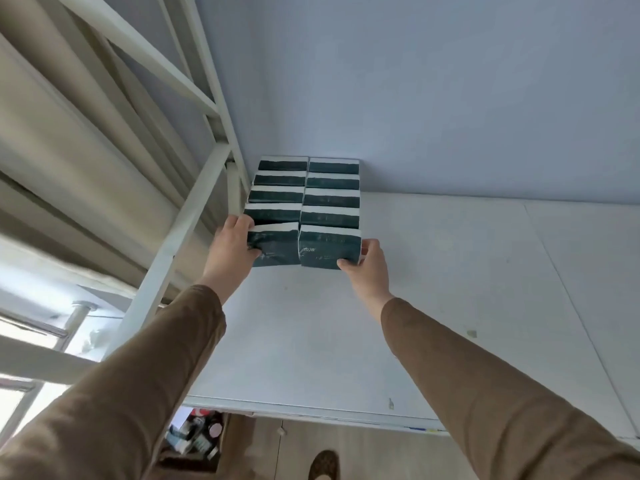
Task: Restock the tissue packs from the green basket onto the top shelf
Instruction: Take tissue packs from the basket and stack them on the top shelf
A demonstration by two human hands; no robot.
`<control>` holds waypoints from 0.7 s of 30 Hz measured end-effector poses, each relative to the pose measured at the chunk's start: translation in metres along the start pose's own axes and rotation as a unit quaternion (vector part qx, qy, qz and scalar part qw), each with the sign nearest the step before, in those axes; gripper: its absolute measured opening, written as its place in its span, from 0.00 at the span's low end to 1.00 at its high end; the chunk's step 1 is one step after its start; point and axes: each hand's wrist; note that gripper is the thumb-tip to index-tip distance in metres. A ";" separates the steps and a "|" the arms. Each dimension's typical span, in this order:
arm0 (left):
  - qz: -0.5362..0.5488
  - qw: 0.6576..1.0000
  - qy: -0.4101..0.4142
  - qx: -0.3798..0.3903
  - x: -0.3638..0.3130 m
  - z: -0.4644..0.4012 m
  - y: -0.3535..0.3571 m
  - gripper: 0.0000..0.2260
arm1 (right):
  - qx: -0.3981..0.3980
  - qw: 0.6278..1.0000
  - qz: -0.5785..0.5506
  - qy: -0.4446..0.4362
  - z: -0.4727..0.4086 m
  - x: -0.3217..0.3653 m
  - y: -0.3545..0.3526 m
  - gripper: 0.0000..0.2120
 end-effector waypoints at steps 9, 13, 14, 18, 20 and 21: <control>-0.101 0.993 0.044 -0.046 -0.017 0.012 -0.002 0.31 | -0.012 0.999 0.047 0.020 0.009 -0.003 -0.014 0.31; -0.085 0.987 0.124 -0.060 -0.061 0.032 0.001 0.29 | -0.026 0.997 0.072 0.006 0.027 -0.005 -0.056 0.28; -0.073 0.986 0.140 -0.058 -0.075 0.037 0.005 0.29 | -0.034 0.996 0.079 0.001 0.032 -0.005 -0.070 0.27; -0.034 0.977 0.211 -0.024 -0.139 0.061 0.025 0.26 | -0.078 0.992 0.101 -0.014 0.064 -0.012 -0.132 0.23; -0.019 0.968 0.250 -0.004 -0.176 0.076 0.038 0.25 | -0.103 0.989 0.106 -0.010 0.087 -0.018 -0.170 0.21; -0.012 0.963 0.269 0.005 -0.195 0.085 0.045 0.25 | -0.115 0.988 0.108 -0.008 0.100 -0.022 -0.190 0.20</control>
Point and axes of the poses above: each hand's wrist, its own z-axis away from the middle knuckle, its own y-axis out of the palm, x = y × z, and after that the axes turned 5 degrees about -z, right-handed
